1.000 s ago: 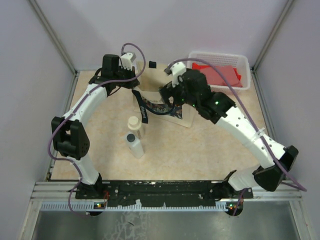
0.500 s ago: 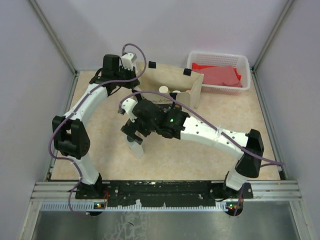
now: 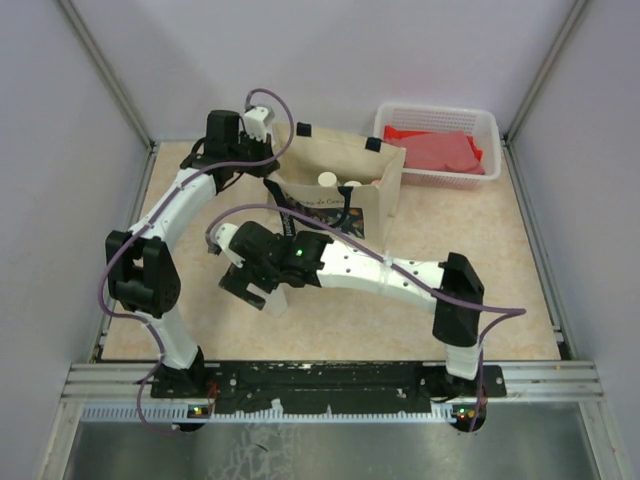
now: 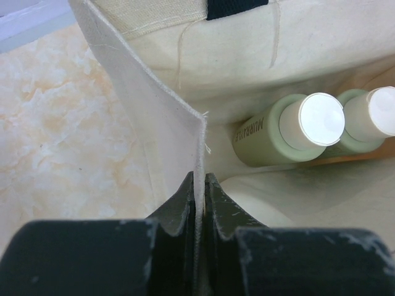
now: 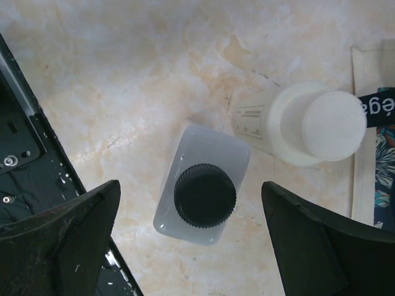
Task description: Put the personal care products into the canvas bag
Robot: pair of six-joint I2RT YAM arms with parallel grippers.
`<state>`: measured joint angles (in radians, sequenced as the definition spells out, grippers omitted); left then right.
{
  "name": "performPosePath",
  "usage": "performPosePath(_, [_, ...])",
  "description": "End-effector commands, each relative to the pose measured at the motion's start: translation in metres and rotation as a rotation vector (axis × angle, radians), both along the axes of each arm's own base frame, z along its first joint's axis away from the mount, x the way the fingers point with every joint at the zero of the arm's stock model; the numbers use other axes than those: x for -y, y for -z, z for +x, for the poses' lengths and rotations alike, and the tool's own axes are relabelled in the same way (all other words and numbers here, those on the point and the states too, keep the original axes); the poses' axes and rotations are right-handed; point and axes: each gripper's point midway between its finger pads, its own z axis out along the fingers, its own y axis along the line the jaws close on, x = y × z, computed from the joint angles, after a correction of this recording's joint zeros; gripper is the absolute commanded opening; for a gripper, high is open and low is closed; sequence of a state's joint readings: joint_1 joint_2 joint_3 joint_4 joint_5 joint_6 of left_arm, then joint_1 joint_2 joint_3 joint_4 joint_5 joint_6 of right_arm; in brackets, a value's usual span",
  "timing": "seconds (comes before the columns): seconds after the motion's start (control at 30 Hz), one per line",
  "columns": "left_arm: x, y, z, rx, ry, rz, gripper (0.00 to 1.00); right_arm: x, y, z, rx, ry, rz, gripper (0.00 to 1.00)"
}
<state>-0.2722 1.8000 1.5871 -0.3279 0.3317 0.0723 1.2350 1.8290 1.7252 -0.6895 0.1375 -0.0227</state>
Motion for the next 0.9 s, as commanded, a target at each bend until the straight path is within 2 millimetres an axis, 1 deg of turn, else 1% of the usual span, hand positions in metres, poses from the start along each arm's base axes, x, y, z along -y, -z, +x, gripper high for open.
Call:
performPosePath(0.0, [-0.004, 0.008, 0.007, 0.022, 0.004, 0.016, 0.00, -0.008, 0.002, 0.003, -0.004, 0.018, -0.015, 0.96])
performPosePath(0.13, [-0.004, 0.009, 0.007, 0.022, 0.007, 0.013, 0.00, -0.011, 0.018, 0.005, -0.015, 0.026, -0.038, 0.94])
performPosePath(0.27, [-0.002, 0.009, 0.006, 0.020, 0.011, 0.007, 0.00, -0.015, 0.031, 0.005, -0.025, 0.026, -0.062, 0.82])
performPosePath(0.4, [-0.003, 0.008, 0.006, 0.020, 0.011, 0.007, 0.00, -0.014, 0.043, 0.005, -0.031, 0.032, -0.073, 0.72])
performPosePath(0.53, [-0.004, 0.009, 0.005, 0.018, 0.008, 0.010, 0.00, -0.011, 0.053, 0.007, -0.027, 0.054, -0.076, 0.53])
performPosePath(0.67, [-0.003, 0.009, 0.005, 0.017, 0.011, 0.008, 0.00, -0.003, 0.063, 0.009, -0.027, 0.090, -0.100, 0.24])
performPosePath(0.77, [-0.002, 0.009, 0.004, 0.012, 0.014, 0.002, 0.00, 0.013, 0.058, 0.011, -0.023, 0.133, -0.107, 0.02])
performPosePath(0.8, [-0.001, 0.009, 0.004, 0.012, 0.017, 0.001, 0.00, 0.022, 0.056, 0.013, -0.027, 0.163, -0.101, 0.00])
performPosePath(0.87, [-0.001, 0.009, 0.004, 0.012, 0.015, 0.000, 0.00, 0.041, 0.052, 0.015, -0.038, 0.211, -0.084, 0.00])
